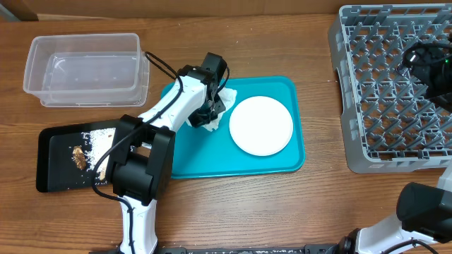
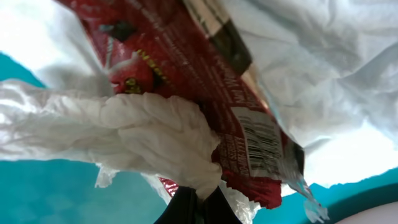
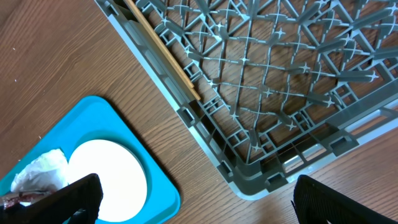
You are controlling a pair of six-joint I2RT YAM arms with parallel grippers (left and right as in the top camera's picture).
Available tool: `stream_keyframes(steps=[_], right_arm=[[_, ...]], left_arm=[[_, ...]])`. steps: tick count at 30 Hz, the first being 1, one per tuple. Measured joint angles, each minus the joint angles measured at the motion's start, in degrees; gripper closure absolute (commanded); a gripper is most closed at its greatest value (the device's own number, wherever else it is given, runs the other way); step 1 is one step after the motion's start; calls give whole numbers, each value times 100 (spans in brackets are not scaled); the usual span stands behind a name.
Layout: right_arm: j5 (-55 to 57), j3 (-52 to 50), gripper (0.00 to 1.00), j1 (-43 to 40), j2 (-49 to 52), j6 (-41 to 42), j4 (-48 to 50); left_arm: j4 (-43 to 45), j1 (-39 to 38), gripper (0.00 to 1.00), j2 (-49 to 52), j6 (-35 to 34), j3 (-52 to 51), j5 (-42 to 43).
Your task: Sort waste into correct bins and load items into the dishwasher
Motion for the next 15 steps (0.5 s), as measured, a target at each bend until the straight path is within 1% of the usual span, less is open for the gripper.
stream_keyframes(steps=[4, 15], right_arm=[[0, 0, 0, 0, 0, -2, 2], [-2, 0, 0, 2, 0, -2, 2]], left_arm=[[-122, 0, 96, -140, 0, 52, 125], [-160, 0, 96, -1069, 20, 133, 232]])
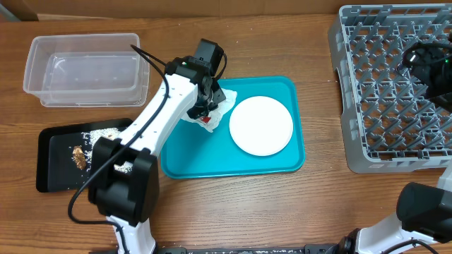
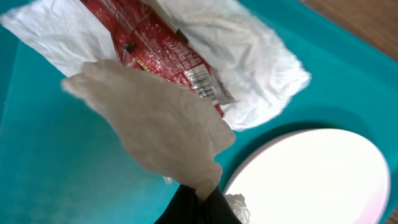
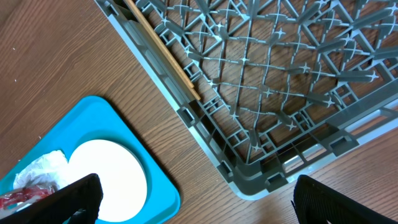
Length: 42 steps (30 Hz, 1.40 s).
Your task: Sort waste into correct bins and load items into the dishwasher
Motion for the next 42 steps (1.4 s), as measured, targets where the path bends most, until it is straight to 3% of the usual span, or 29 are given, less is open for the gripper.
stream_keyframes(steps=[12, 27, 28, 29, 30, 31, 40, 42], right_arm=[[0, 0, 0, -2, 0, 2, -2], [0, 0, 0, -2, 0, 2, -2], [0, 0, 0, 0, 0, 2, -4], [0, 0, 0, 0, 0, 2, 0], [2, 0, 0, 0, 0, 0, -4], [2, 0, 0, 0, 0, 0, 2], [0, 0, 0, 0, 0, 2, -2], [2, 0, 0, 0, 0, 0, 2]], left_arm=[[-4, 389, 96, -229, 243, 317, -767], [1137, 2479, 96, -597, 780, 852, -1735], [1145, 2603, 89, -575, 787, 852, -1753], [1145, 2684, 71, -551, 833, 852, -1768], [1139, 2789, 46, -511, 863, 852, -1768], [1137, 2857, 1, -476, 874, 852, -1762], [1088, 3064, 0, -341, 1093, 852, -1189], [1056, 3047, 7, -341, 1246, 852, -807]])
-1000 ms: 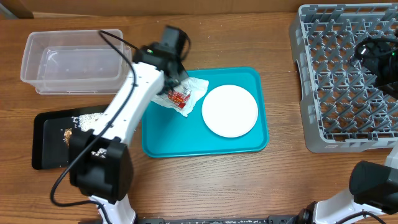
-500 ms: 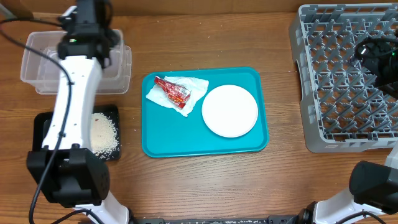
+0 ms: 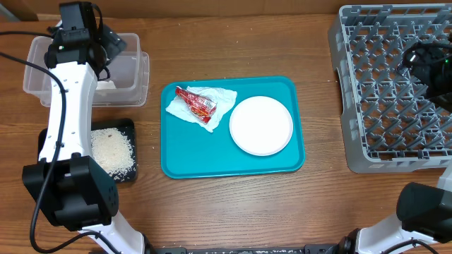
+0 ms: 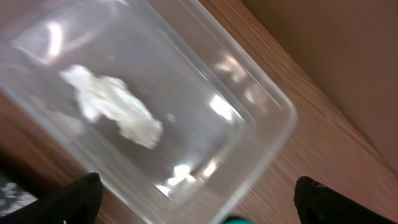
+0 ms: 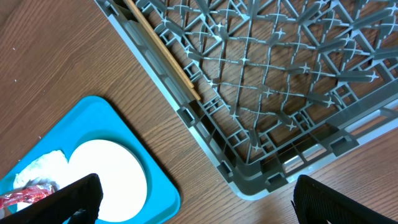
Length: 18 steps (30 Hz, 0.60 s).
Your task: Sort waste into correct bins and load items into the dishwasher
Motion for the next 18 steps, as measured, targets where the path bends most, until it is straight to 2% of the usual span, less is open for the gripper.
stream_keyframes(steps=[4, 8, 13, 18], right_arm=[[0, 0, 0, 0, 0, 2, -2], [-2, 0, 0, 0, 0, 2, -2], [-2, 0, 0, -2, 0, 0, 0], [-2, 0, 0, 0, 0, 0, -2]], left_arm=[[-243, -184, 14, 0, 367, 0, 841], [-774, -678, 15, 0, 527, 0, 1303], [-922, -1556, 16, 0, 533, -46, 1362], [-732, -2284, 18, 0, 125, -544, 973]])
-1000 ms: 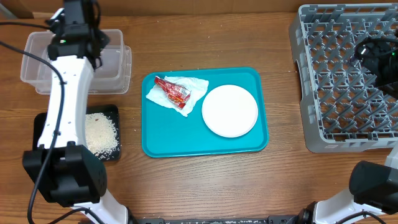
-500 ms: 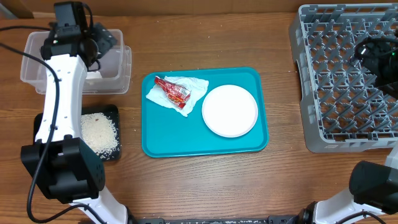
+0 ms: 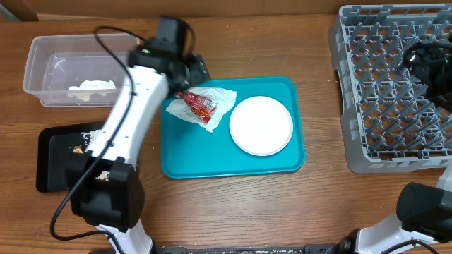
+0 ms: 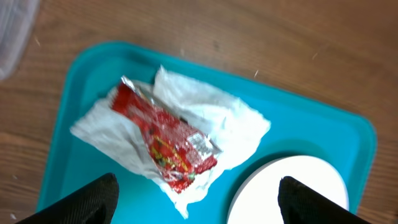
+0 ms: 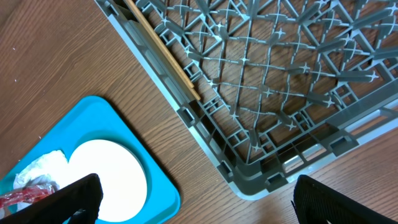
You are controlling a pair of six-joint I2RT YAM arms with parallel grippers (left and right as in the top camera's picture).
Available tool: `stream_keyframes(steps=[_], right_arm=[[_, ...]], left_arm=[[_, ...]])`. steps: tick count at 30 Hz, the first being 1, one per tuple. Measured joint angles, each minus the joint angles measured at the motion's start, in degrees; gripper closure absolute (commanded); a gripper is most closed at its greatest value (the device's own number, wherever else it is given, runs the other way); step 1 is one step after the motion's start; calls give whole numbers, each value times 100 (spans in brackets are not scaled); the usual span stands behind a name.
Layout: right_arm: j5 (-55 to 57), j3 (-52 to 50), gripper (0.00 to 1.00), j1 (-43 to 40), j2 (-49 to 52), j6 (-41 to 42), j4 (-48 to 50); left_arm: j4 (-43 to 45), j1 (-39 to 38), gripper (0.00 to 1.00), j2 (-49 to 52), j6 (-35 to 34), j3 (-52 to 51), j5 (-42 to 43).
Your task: Sort waste into correct bins and load items into the dishwasher
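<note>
A red snack wrapper (image 4: 166, 144) lies on a white napkin (image 4: 231, 122) at the left end of the teal tray (image 3: 233, 159), beside a round white plate (image 3: 260, 125). My left gripper (image 4: 198, 202) hovers open just above the wrapper (image 3: 200, 105), with nothing between its fingers. One crumpled white napkin (image 3: 92, 87) lies inside the clear plastic bin (image 3: 42, 49) at the back left. My right gripper (image 5: 198, 202) hangs open and empty over the grey dish rack (image 3: 395, 85).
A black tray (image 3: 53, 166) with food scraps sits at the front left, partly under my left arm. A wooden stick (image 5: 163, 51) rests along the rack's edge. Bare wood lies between the teal tray and the rack.
My left gripper was open over the clear bin with the crumpled napkin lying below it; now it is over the left end of the teal tray, above the wrapper. The right arm has not moved.
My left gripper was shut on a white napkin at the wrapper pile on the teal tray, then held it lifted off the tray. Later it stood open over the clear bin with that napkin inside. Now it is back above the wrapper, still open.
</note>
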Motion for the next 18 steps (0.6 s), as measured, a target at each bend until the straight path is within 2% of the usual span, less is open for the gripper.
stream_keyframes(steps=[6, 18], right_arm=[[2, 0, 0, 0, 0, 2, 0], [0, 0, 0, 0, 0, 2, -2]], left_arm=[[424, -170, 30, 118, -256, -516, -348], [826, -153, 32, 1058, -341, -638, -629]])
